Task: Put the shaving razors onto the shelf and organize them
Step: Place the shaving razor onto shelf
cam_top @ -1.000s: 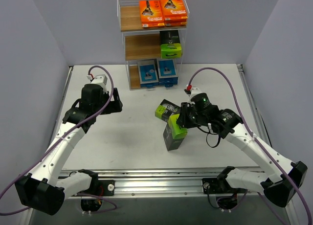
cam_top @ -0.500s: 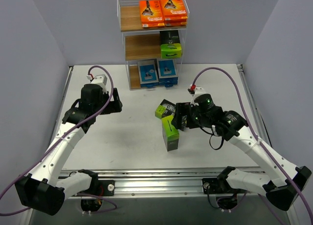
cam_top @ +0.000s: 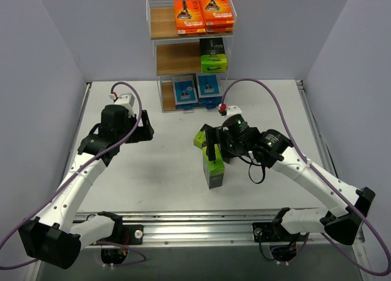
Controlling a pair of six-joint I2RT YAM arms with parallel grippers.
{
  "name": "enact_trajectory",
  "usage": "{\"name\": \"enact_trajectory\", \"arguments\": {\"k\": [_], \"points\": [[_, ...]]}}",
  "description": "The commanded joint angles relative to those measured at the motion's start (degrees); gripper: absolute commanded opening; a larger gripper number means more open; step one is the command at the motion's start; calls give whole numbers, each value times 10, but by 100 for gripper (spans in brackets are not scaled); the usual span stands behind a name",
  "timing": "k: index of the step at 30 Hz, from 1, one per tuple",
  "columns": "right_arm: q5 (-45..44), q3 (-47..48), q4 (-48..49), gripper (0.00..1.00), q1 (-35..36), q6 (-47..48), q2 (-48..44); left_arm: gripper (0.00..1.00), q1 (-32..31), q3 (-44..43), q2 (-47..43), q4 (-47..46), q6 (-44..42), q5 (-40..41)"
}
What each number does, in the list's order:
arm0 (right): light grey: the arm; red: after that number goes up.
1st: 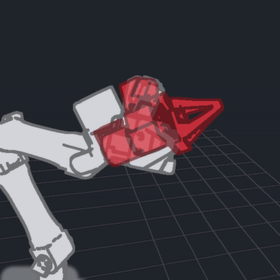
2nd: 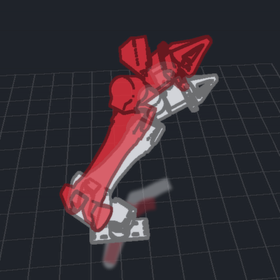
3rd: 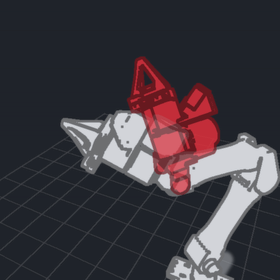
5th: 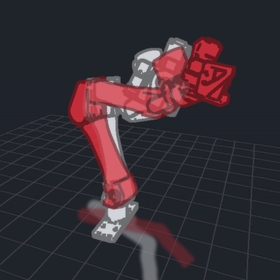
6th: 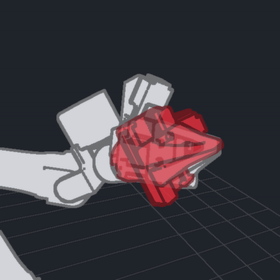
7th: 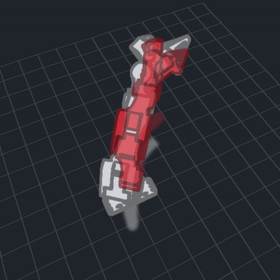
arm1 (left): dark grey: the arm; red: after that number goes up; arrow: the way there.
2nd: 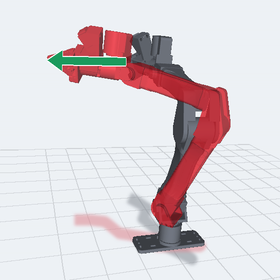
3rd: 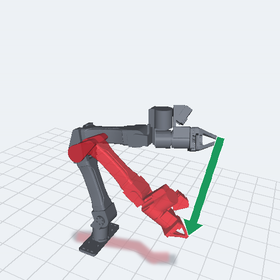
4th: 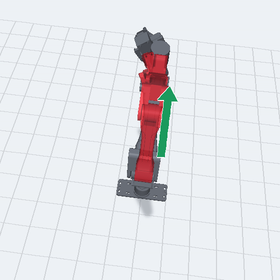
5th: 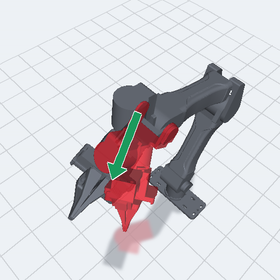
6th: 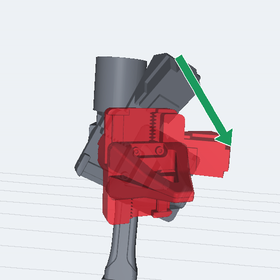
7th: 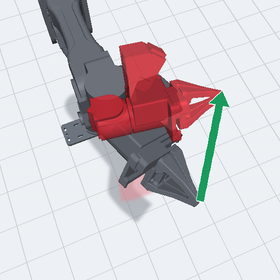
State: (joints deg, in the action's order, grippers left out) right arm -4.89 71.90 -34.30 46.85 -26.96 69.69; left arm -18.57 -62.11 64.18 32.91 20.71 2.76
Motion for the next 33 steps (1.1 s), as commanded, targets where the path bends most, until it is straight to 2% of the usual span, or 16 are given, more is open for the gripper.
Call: {"name": "enact_trajectory", "arguments": {"k": [1,9,16,28,31,33], "points": [[-52,35,-41,99,21,-1,24,94,4,0,-10,-14,-5,-13],[-57,52,-58,98,39,-3,69,94,4,1,-20,-14,-4,-8],[-59,31,-58,97,41,-5,79,94,4,1,-26,-15,-4,-13],[-27,8,-47,87,49,2,115,94,4,2,-37,-17,-3,-17],[-27,10,-48,71,50,2,121,94,4,4,-40,-17,-3,-16],[-25,14,-48,47,50,1,123,94,4,4,-42,-17,-3,-17]]}}
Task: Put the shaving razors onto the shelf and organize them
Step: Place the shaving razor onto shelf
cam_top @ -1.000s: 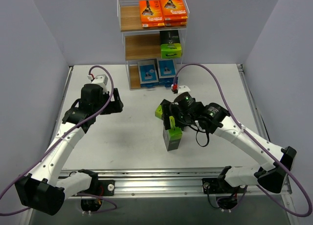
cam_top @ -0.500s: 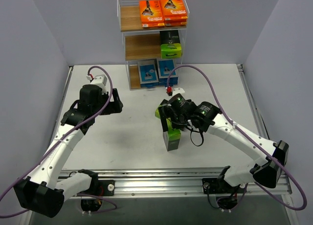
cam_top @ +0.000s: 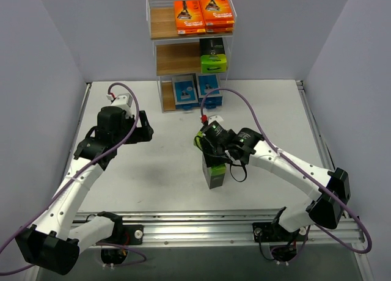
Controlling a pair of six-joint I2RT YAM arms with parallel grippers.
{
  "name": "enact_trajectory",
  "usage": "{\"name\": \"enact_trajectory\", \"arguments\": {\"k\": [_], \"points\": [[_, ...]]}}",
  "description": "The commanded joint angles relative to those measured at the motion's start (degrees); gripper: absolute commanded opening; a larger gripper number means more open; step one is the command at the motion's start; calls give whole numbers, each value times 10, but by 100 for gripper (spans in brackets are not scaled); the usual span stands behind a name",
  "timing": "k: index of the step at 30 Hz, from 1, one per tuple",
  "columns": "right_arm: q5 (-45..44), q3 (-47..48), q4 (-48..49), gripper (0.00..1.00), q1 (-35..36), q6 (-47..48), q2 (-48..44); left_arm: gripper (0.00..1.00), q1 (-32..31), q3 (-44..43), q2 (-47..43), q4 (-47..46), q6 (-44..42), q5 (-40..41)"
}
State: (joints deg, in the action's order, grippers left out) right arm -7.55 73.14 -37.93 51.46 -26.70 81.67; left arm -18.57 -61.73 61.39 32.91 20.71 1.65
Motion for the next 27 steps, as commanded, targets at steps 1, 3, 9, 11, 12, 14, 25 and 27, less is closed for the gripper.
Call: {"name": "enact_trajectory", "arguments": {"k": [1,3,9,11,12,14,25,27], "points": [[2,3,-13,37,4,-4,3,94,4,0,-14,-17,-3,-6],[0,9,-14,16,4,-6,3,94,4,1,-17,-18,-3,-6],[0,40,-51,6,4,-5,16,94,4,2,-21,-17,-3,-8],[1,46,-61,8,5,1,25,94,4,2,-22,-19,-3,-8],[10,46,-66,6,5,2,28,94,4,2,-23,-19,-3,-7],[12,46,-70,0,5,2,38,94,4,2,-25,-19,-3,-6],[38,140,-68,0,-7,-15,48,94,3,5,-29,-20,-2,-2],[32,154,-43,0,-17,-30,39,94,3,6,-30,-19,-1,0]]}}
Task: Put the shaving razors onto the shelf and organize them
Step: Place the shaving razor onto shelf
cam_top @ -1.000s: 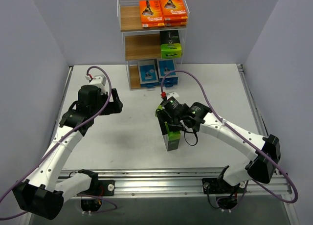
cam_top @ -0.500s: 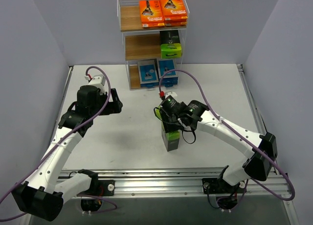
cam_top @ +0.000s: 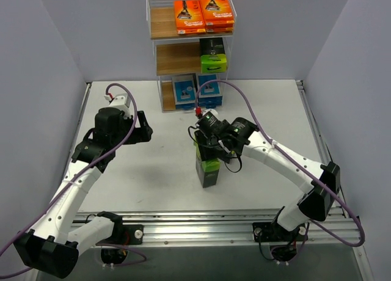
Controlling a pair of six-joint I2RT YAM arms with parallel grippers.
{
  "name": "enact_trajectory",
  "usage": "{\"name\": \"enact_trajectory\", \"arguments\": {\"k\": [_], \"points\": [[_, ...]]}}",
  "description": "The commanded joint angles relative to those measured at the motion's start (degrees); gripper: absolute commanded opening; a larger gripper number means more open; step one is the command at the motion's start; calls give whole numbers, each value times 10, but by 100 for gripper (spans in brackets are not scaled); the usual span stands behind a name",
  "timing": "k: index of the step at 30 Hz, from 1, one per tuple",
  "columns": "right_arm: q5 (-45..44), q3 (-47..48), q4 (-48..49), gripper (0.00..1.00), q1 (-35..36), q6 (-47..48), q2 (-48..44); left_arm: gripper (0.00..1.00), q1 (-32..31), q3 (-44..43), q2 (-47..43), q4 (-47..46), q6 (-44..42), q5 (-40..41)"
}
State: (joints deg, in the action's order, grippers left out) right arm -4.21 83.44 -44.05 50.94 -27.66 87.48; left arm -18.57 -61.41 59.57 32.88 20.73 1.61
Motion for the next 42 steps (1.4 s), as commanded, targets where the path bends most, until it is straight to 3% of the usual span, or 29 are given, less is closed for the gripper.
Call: {"name": "enact_trajectory", "arguments": {"k": [1,8,11,14,19,32,42], "points": [[2,50,33,0,-19,-37,-27,94,3,3,-12,-19,-1,3],[19,-23,243,0,-79,-138,-119,94,0,5,-23,-15,12,48],[-28,-75,358,0,-82,-192,-147,94,-5,9,-24,-19,16,54],[-72,-137,532,0,-82,-246,-168,94,-22,7,-26,-8,19,77],[-138,-185,688,0,-74,-282,-158,94,-43,6,-40,-1,33,139],[-386,-175,1023,0,3,-196,-32,94,-86,5,-56,24,61,248],[-474,-124,1137,0,12,-90,48,94,-103,4,-46,26,62,255]]}}
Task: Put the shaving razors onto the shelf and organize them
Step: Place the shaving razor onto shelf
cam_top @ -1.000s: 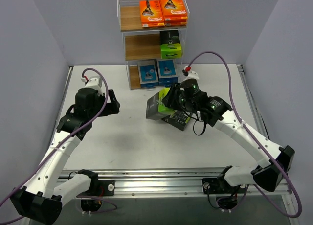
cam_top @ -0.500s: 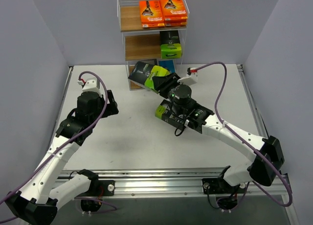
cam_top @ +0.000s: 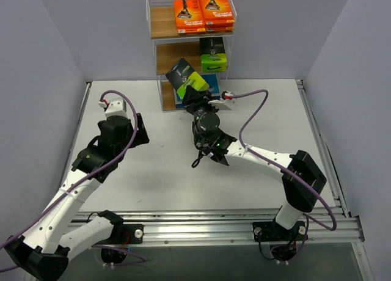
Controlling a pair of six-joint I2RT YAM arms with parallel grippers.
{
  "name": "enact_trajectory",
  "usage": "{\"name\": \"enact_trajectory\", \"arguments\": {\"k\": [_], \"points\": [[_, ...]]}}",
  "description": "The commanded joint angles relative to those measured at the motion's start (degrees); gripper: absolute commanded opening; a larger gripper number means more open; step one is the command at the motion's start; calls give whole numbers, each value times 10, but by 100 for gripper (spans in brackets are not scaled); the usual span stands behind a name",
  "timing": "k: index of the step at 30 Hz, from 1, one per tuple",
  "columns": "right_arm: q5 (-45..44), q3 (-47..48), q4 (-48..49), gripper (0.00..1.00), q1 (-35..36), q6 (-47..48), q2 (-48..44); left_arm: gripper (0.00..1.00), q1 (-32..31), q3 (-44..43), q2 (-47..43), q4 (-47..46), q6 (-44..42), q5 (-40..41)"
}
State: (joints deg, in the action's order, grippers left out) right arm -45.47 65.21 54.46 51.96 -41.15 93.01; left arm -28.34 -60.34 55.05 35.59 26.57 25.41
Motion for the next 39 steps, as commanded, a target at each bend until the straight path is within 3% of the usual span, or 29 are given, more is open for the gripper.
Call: {"name": "enact_trajectory", "arguments": {"k": [1,7,15,23,29,32,35,39], "points": [[-67,60,181,0,2,55,6,94,-8,-7,1,-1,3,17],[-66,96,246,0,0,112,49,94,-15,-7,7,0,2,18],[-69,133,288,0,-16,118,97,94,-22,-6,14,-2,-1,15],[-88,242,336,0,-29,161,211,94,-27,-7,18,-1,-2,19],[-106,300,328,0,-41,140,270,94,-30,-7,17,1,-2,30],[-120,316,323,3,-43,112,289,94,-31,-7,20,1,-2,30],[-133,337,320,13,-42,103,311,94,-32,-7,22,1,-2,31],[-145,372,286,14,-44,73,334,94,-32,-7,22,2,-2,32]]}}
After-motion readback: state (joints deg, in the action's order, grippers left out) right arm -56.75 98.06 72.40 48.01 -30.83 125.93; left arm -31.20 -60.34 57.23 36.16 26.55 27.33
